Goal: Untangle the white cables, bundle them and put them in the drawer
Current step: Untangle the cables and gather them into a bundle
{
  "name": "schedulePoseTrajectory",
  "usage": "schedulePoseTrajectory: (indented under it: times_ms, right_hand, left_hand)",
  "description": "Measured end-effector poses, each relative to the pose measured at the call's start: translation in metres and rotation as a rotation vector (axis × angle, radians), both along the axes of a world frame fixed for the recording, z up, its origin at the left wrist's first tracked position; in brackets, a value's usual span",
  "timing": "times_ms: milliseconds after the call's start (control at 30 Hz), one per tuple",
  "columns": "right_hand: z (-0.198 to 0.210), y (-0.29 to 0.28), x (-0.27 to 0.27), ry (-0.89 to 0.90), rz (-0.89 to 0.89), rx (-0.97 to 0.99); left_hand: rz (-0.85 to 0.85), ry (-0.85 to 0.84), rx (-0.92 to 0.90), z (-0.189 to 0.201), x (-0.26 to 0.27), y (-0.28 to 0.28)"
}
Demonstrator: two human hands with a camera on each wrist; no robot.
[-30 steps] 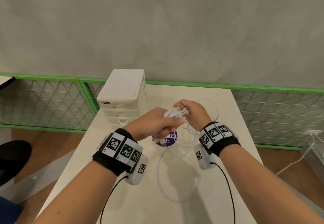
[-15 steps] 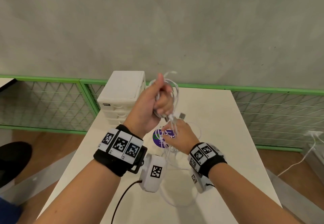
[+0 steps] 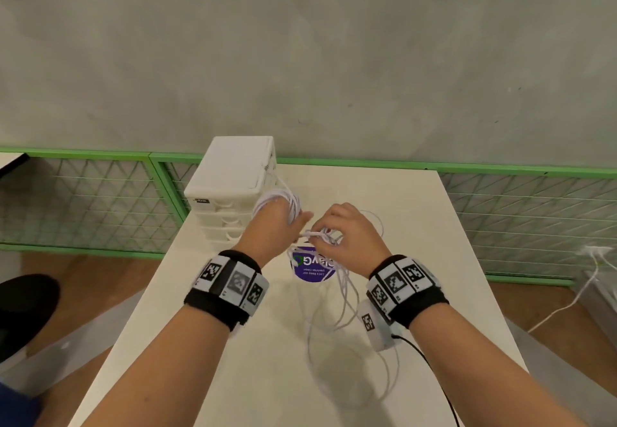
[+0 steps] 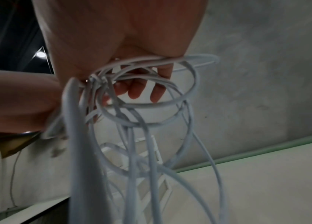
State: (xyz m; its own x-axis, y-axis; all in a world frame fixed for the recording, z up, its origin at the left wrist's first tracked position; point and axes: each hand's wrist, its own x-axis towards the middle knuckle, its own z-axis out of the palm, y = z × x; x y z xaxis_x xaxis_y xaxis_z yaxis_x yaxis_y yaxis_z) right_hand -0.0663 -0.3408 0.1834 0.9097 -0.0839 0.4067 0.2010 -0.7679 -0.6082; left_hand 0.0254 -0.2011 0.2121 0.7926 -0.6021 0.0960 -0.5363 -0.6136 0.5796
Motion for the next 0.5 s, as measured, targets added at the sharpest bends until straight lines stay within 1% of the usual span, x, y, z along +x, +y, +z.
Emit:
schedulePoseTrajectory:
  times_ms: [67, 100, 133, 167, 233, 300, 367, 433, 500]
  right_hand:
    - [0.000, -0.010, -0.001, -0.004, -0.007, 0.009]
    - [-0.002, -0.014, -0.003, -0.007, -0.029, 0.024]
    - [-0.003, -0.017, -0.004, -0.012, -0.065, 0.042]
    - [-0.004, -0.019, -0.005, -0.014, -0.110, 0.055]
    - [-0.006, -0.020, -0.006, -0.059, -0.187, 0.050]
    - [-0.011, -0.020, -0.006, -0.136, -0.210, 0.034]
    - [-0.016, -0.019, -0.005, -0.191, -0.222, 0.006]
    - [-0.020, -0.020, -0.003, -0.231, -0.238, -0.049]
    - [-0.020, -0.019, -0.002, -0.237, -0.240, -0.078]
  left_hand:
    - [-0.085, 0.224, 0.011, 0.003, -0.006, 0.001]
    - [-0.134, 0.301, 0.032, 0.006, -0.009, 0.002]
    - [-0.168, 0.339, 0.048, 0.008, -0.012, 0.002]
    - [-0.175, 0.338, 0.045, 0.009, -0.014, 0.002]
    - [-0.149, 0.287, -0.028, 0.007, -0.015, 0.000]
    - [-0.118, 0.226, -0.122, 0.004, -0.014, -0.002]
    - [-0.074, 0.204, -0.187, 0.001, -0.014, -0.003]
    - [-0.030, 0.170, -0.199, -0.005, -0.011, -0.004]
    - [0.009, 0.101, -0.173, -0.012, -0.010, -0.003]
